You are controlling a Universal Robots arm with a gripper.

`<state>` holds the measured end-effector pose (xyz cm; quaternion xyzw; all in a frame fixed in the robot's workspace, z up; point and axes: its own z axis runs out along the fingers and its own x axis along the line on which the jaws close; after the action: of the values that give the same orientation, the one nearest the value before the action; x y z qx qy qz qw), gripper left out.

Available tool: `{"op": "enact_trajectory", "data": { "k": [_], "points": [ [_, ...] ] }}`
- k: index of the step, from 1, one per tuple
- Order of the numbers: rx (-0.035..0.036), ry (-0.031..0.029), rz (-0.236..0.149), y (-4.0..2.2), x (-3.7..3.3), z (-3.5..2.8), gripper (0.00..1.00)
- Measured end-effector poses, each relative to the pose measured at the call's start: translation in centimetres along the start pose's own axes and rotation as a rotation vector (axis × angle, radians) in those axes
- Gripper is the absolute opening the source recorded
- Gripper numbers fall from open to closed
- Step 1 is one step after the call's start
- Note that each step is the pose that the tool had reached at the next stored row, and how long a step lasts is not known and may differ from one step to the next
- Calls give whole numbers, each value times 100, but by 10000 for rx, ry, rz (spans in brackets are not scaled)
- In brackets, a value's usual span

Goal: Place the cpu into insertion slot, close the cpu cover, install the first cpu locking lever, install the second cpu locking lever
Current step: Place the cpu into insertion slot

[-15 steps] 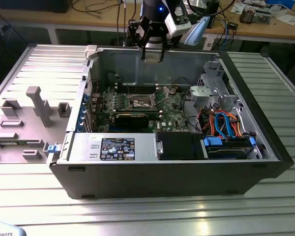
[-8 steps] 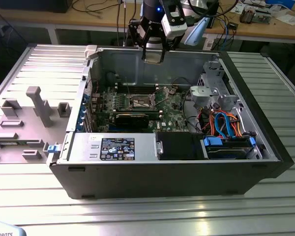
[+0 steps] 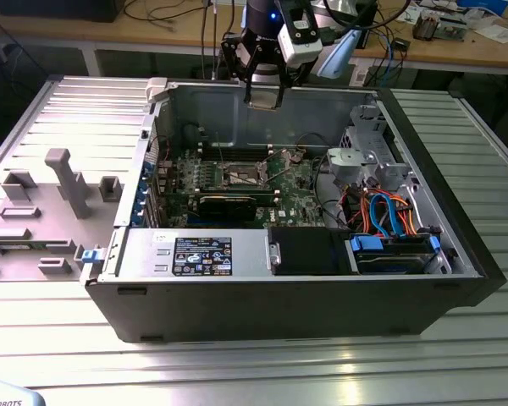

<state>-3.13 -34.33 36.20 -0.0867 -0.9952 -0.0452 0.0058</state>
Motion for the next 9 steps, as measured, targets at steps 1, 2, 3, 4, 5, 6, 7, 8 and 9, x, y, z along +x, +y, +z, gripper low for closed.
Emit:
{"op": "enact_trajectory", "data": {
  "k": [1,2,3,4,5,6,7,8,9],
  "points": [
    [-1,0,1,0,0,0,54],
    [-1,0,2,0,0,0,54],
    [-1,0,5,0,0,0,54],
    [0,-1,13,0,0,0,54],
    [-1,-3,38,0,0,1,54],
    [-2,-7,87,0,0,1,54],
    [-3,-14,152,0,0,3,54],
    [-5,-21,232,0,0,4,54],
    [-7,-28,310,-1,0,5,54]
  ]
}}
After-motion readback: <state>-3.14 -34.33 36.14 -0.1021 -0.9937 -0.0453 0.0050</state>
